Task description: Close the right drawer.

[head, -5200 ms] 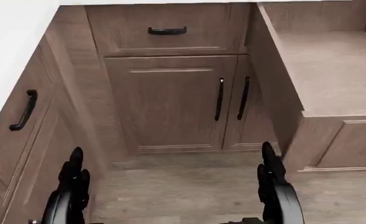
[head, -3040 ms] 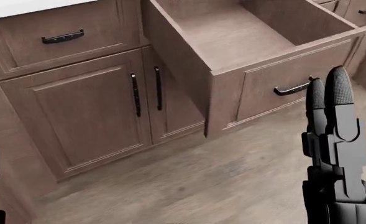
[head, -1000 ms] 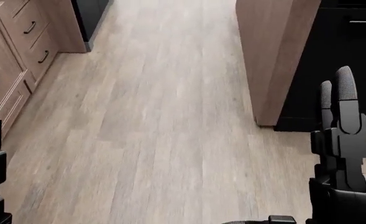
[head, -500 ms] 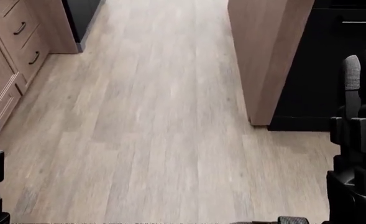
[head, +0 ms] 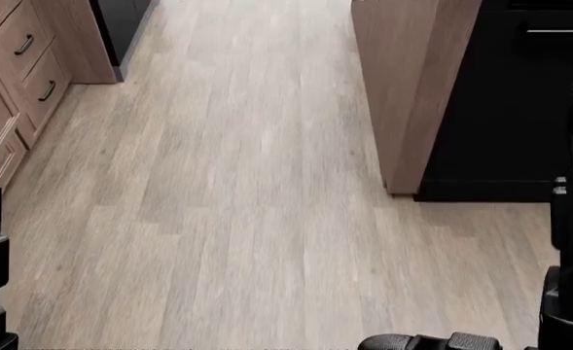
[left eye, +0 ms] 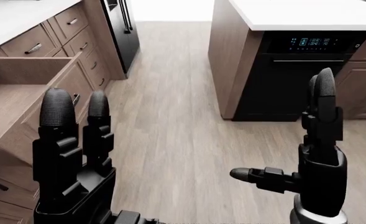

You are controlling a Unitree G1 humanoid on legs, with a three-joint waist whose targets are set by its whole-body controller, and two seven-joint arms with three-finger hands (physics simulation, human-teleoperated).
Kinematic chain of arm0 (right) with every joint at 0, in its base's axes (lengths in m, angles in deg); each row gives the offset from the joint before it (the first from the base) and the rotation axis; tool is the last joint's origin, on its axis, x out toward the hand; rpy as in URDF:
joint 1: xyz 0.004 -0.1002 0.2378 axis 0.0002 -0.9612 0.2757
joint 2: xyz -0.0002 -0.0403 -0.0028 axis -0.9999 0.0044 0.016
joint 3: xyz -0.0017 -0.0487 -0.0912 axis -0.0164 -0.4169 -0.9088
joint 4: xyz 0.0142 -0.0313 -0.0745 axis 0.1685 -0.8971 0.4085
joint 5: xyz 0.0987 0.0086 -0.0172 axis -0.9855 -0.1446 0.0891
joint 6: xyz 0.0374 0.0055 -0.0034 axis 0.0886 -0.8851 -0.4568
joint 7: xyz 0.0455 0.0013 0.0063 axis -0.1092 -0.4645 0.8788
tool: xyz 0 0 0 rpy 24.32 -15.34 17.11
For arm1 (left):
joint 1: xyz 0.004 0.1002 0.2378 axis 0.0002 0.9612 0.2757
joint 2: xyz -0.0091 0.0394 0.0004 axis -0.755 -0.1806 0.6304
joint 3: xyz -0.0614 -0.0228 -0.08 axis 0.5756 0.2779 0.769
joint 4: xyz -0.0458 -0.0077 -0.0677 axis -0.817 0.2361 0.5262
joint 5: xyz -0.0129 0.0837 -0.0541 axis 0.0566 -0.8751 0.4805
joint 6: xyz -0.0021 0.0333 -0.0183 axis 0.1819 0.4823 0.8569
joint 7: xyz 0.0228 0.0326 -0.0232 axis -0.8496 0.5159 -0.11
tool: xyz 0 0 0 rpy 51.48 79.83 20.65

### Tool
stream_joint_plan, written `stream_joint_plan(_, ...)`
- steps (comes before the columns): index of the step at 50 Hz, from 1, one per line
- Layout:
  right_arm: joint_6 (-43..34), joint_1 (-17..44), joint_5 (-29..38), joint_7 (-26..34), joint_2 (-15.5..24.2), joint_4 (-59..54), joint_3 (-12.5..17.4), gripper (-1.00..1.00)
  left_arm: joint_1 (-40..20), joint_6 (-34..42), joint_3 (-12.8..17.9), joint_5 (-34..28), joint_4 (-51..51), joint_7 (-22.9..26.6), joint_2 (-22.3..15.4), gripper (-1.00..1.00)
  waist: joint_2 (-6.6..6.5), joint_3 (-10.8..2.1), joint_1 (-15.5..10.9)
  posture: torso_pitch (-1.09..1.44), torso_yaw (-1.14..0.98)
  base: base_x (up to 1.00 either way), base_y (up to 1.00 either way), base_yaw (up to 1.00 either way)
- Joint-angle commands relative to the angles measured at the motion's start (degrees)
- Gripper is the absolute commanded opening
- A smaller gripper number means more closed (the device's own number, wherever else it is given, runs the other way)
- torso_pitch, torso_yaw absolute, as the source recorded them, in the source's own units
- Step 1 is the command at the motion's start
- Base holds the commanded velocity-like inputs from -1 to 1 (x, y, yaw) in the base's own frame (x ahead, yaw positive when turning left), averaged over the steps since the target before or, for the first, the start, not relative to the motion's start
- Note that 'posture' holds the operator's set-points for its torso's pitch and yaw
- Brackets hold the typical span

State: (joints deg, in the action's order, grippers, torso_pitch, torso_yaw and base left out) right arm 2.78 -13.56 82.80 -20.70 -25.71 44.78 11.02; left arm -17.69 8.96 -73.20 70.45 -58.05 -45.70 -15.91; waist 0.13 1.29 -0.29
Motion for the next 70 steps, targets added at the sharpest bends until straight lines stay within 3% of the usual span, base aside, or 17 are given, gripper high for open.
stream_joint_plan(1, 2.05, 0.29, -0.57, -0.68, 0.05, 2.27, -0.22, 1.0, -0.18, -1.17, -0.05, 0.04, -2.28, -0.07, -0.07, 1.0, 0.08, 0.1, 0.11, 0.0, 0.0, 0.0, 0.1, 0.0)
stream_joint_plan(5, 0.42, 0.64, 0.1, 0.21, -0.38, 3.6, -1.15, 1.0, -0.08, -1.26, -0.12, 0.03, -2.32, -0.08, -0.16, 1.0, -0.9, 1.09, 0.19, 0.0, 0.0, 0.0, 0.1, 0.0)
stream_joint_plan(9, -0.79, 0.92, 0.23, 0.56, -0.32, 4.54, -1.51, 1.0, -0.16, -1.1, -0.08, 0.06, -2.43, -0.09, -0.17, 1.0, -3.6, 1.86, 0.0, 0.0, 0.0, 0.0, 0.1, 0.0)
stream_joint_plan(10, -1.14, 1.03, 0.3, 0.61, -0.3, 4.77, -1.54, 1.0, -0.13, -1.1, 0.0, 0.14, -2.47, -0.1, -0.18, 1.0, -2.11, 1.77, -0.27, 0.0, 0.0, 0.0, 0.1, 0.0)
stream_joint_plan(13, -1.55, 1.12, 0.14, 0.61, -0.08, 4.75, -1.68, 1.0, -0.15, -0.97, -0.06, 0.0, -2.6, -0.05, -0.15, 1.0, -2.91, 1.36, -0.14, 0.0, 0.0, 0.0, 0.1, 0.0)
stream_joint_plan(20, 0.35, 0.81, -0.32, -0.52, 0.37, 2.73, -0.85, 1.0, -0.37, -0.29, -0.02, 0.01, -2.95, -0.12, -0.1, 1.0, -0.65, 1.48, 0.03, 0.0, 0.0, 0.0, 0.1, 0.0)
stream_joint_plan(25, 0.7, 0.73, -0.08, -0.58, 0.15, 2.48, -0.85, 1.0, -0.2, -0.94, 0.11, 0.28, -2.41, 0.05, -0.09, 1.0, 3.72, 0.74, 0.06, 0.0, 0.0, 0.0, 0.1, 0.0)
stream_joint_plan(26, 0.65, 0.69, -0.12, -0.52, 0.1, 2.55, -0.9, 1.0, -0.23, -0.71, 0.1, 0.25, -2.61, 0.01, -0.08, 1.0, 2.08, 1.24, 0.56, 0.0, 0.0, 0.0, 0.1, 0.0)
stream_joint_plan(34, -0.49, 0.96, 0.32, -0.34, -0.1, 3.11, -1.08, 1.0, -0.37, -0.04, -0.18, -0.03, -3.24, -0.15, -0.1, 1.0, 0.75, 1.69, 0.38, 0.0, 0.0, 0.0, 0.16, 0.0)
stream_joint_plan(39, 0.71, 0.61, -0.67, -0.7, 0.26, 2.31, -0.69, 1.0, -0.38, -0.33, -0.12, 0.06, -2.93, -0.12, -0.12, 1.0, 1.21, 1.39, 0.65, 0.0, 0.0, 0.0, 0.5, 0.0)
stream_joint_plan(43, 1.58, 0.39, -1.03, -0.75, 0.27, 1.85, -0.42, 1.0, -0.21, -0.96, -0.08, 0.18, -2.49, -0.01, -0.14, 1.0, -1.7, 1.53, 1.16, 0.0, 0.0, 0.0, 0.48, 0.0)
stream_joint_plan(44, 1.58, 0.46, -0.89, -0.76, 0.17, 1.77, -0.38, 1.0, -0.17, -1.15, -0.07, 0.22, -2.3, 0.02, -0.14, 1.0, -2.99, 1.26, 1.19, 0.0, 0.0, 0.0, 0.26, 0.0)
stream_joint_plan(45, 1.44, 0.48, -0.94, -0.61, 0.1, 1.86, -0.44, 1.0, -0.09, -1.27, -0.08, 0.22, -2.31, 0.04, -0.15, 1.0, -6.53, 0.43, 1.46, 0.0, 0.0, 0.0, 0.04, 0.0)
stream_joint_plan(47, 1.24, 0.56, -0.82, -0.59, 0.0, 1.95, -0.38, 1.0, 0.02, -1.54, -0.07, 0.26, -2.16, 0.07, -0.16, 1.0, -4.58, 1.48, 1.16, 0.0, 0.0, 0.0, 0.04, 0.0)
stream_joint_plan(53, 1.06, 0.57, -0.56, -0.62, -0.05, 2.04, -0.43, 1.0, 0.19, -1.84, -0.02, 0.37, -2.02, 0.13, -0.2, 1.0, -2.03, 0.38, 0.63, 0.0, 0.0, 0.0, 0.04, 0.0)
stream_joint_plan(64, 0.1, 1.02, 0.0, -0.63, -0.15, 2.04, -0.59, 1.0, -0.34, -0.19, -0.15, 0.16, -2.92, -0.02, -0.15, 1.0, -0.91, -0.06, -0.85, 0.0, 0.0, 0.0, 0.04, 0.0)
stream_joint_plan(70, -0.79, 1.26, 0.34, -0.53, -0.03, 2.46, -1.06, 1.0, -0.18, -0.93, -0.21, 0.29, -2.27, 0.28, -0.23, 1.0, 1.32, 1.06, -0.26, 0.0, 0.0, 0.0, 0.06, 0.0)
